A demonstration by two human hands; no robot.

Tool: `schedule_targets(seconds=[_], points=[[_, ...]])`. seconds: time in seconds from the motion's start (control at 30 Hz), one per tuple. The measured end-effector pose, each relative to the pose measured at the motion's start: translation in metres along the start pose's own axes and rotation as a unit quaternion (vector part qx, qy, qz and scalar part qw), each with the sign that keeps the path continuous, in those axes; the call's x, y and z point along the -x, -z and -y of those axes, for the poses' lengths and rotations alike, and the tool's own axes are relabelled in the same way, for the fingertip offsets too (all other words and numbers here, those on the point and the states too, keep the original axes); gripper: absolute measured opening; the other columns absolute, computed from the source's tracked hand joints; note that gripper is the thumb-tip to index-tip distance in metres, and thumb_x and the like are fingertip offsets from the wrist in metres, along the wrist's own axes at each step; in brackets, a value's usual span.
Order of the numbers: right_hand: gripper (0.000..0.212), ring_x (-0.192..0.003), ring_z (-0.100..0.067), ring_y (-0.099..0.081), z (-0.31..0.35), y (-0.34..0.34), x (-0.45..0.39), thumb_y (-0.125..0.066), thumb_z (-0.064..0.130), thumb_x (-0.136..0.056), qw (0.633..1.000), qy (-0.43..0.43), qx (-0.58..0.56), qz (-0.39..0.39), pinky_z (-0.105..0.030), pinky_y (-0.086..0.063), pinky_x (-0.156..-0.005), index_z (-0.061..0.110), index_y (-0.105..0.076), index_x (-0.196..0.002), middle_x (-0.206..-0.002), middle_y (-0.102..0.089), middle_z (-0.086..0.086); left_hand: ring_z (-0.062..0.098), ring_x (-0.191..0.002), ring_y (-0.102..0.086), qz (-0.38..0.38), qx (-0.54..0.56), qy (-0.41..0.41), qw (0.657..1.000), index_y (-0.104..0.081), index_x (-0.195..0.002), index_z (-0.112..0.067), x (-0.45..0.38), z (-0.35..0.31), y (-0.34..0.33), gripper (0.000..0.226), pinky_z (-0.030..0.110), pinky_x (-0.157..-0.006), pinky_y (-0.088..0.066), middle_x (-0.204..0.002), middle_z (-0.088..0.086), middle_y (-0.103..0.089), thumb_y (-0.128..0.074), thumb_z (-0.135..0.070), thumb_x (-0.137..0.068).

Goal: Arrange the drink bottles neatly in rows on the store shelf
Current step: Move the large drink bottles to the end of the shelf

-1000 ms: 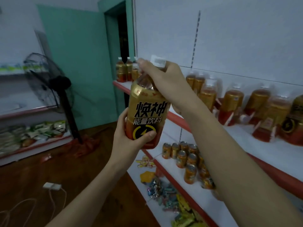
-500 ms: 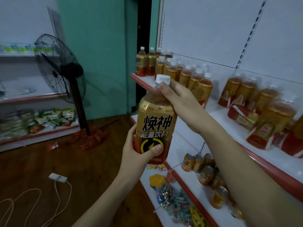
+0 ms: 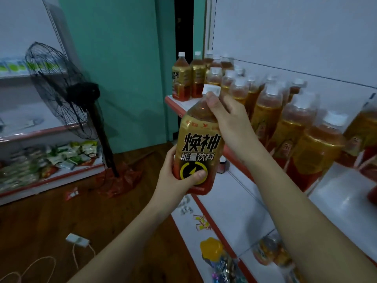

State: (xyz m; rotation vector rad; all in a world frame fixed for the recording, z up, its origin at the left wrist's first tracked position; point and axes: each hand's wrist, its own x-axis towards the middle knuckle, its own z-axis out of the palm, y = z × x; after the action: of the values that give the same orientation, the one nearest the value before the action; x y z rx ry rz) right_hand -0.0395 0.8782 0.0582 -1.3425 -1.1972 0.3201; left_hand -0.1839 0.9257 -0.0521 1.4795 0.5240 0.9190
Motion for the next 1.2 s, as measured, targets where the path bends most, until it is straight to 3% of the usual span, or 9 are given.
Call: schedule_targets(seconds=[0.1,0.33,0.43,0.73,0.8,0.87,1.0,1.1,1.2], points=[[0.024,-0.092,-0.006,-0.072,-0.014,-0.017,-0.036,-0.049,0.04,-0.105,1.0,0.006,-0.015,0.013,-0.028,-0.054,-0.088,0.023,-0.065,-0.097,-0.088,-0.074,0.014,0.011,-0.113,-0.065,-0.006,-0.007,0.0,1.0,-0.042,-0.141,-0.028,-0.036,0.01,0.015,0.084,0.024,-0.084,-0.056,-0.126,-0.007,-0.064,-0.084,-0.029,-0.068],[0.026,-0.094,-0.008,-0.07,-0.05,-0.07,-0.107,-0.048,0.045,-0.104,1.0,-0.017,0.017,0.006,-0.032,-0.054,-0.091,0.026,-0.063,-0.097,-0.092,-0.071,0.011,0.012,-0.114,-0.065,0.013,0.004,-0.001,1.0,-0.042,-0.141,-0.027,-0.116,0.039,0.068,0.085,0.023,-0.085,-0.055,-0.125,-0.007,-0.065,-0.087,-0.031,-0.069],[0.026,-0.101,-0.012,-0.069,-0.064,-0.096,-0.141,-0.05,0.049,-0.103,0.999,-0.029,0.03,-0.013,-0.039,-0.052,-0.099,0.027,-0.063,-0.107,-0.1,-0.071,0.009,0.011,-0.113,-0.065,0.031,0.007,-0.008,0.999,-0.042,-0.14,-0.032,-0.158,0.051,0.096,0.085,0.022,-0.083,-0.055,-0.125,-0.009,-0.064,-0.087,-0.03,-0.068],[0.032,-0.111,-0.014,-0.069,-0.09,-0.15,-0.243,-0.061,0.057,-0.092,0.988,-0.015,0.026,-0.153,-0.053,-0.053,-0.1,0.034,-0.062,-0.116,-0.115,-0.072,0.01,0.008,-0.114,-0.063,0.17,0.001,-0.037,0.985,-0.041,-0.138,-0.036,-0.31,0.063,0.162,0.084,0.024,-0.087,-0.055,-0.121,-0.015,-0.065,-0.089,-0.031,-0.069],[0.028,-0.107,-0.012,-0.07,-0.091,-0.153,-0.259,-0.06,0.052,-0.096,0.98,-0.013,0.034,-0.194,-0.052,-0.054,-0.099,0.032,-0.062,-0.116,-0.112,-0.073,0.01,0.011,-0.118,-0.061,0.204,-0.006,-0.046,0.978,-0.039,-0.139,-0.036,-0.34,0.066,0.166,0.084,0.027,-0.091,-0.055,-0.126,-0.012,-0.063,-0.087,-0.028,-0.071],[0.025,-0.101,-0.014,-0.072,-0.094,-0.152,-0.269,-0.06,0.046,-0.098,0.971,-0.009,0.041,-0.237,-0.053,-0.056,-0.095,0.028,-0.063,-0.115,-0.107,-0.075,0.006,0.013,-0.124,-0.057,0.223,-0.021,-0.061,0.973,-0.036,-0.142,-0.042,-0.365,0.069,0.165,0.092,0.035,-0.097,-0.054,-0.136,-0.007,-0.055,-0.089,-0.039,-0.067],[0.016,-0.091,-0.023,-0.072,-0.107,-0.145,-0.289,-0.062,0.043,-0.098,0.956,-0.007,0.054,-0.29,-0.058,-0.057,-0.088,0.029,-0.06,-0.089,-0.095,-0.073,-0.006,0.005,-0.128,-0.047,0.225,-0.049,-0.082,0.97,-0.031,-0.139,-0.057,-0.396,0.074,0.15,0.094,0.035,-0.102,-0.051,-0.14,-0.017,-0.041,-0.087,-0.05,-0.063],[0.021,-0.101,-0.02,-0.069,-0.115,-0.14,-0.308,-0.062,0.052,-0.095,0.949,-0.012,0.097,-0.301,-0.052,-0.057,-0.09,0.03,-0.06,-0.095,-0.103,-0.071,0.0,0.014,-0.129,-0.047,0.214,-0.086,-0.121,0.966,-0.032,-0.146,-0.049,-0.421,0.084,0.134,0.098,0.044,-0.105,-0.046,-0.136,-0.012,-0.051,-0.082,-0.056,-0.063],[0.029,-0.103,-0.013,-0.069,-0.129,-0.128,-0.328,-0.061,0.055,-0.095,0.944,-0.013,0.122,-0.306,-0.04,-0.057,-0.087,0.028,-0.062,-0.106,-0.107,-0.071,0.007,0.015,-0.126,-0.05,0.224,-0.09,-0.111,0.964,-0.032,-0.145,-0.05,-0.446,0.09,0.118,0.096,0.044,-0.104,-0.046,-0.13,-0.012,-0.055,-0.083,-0.053,-0.064]])
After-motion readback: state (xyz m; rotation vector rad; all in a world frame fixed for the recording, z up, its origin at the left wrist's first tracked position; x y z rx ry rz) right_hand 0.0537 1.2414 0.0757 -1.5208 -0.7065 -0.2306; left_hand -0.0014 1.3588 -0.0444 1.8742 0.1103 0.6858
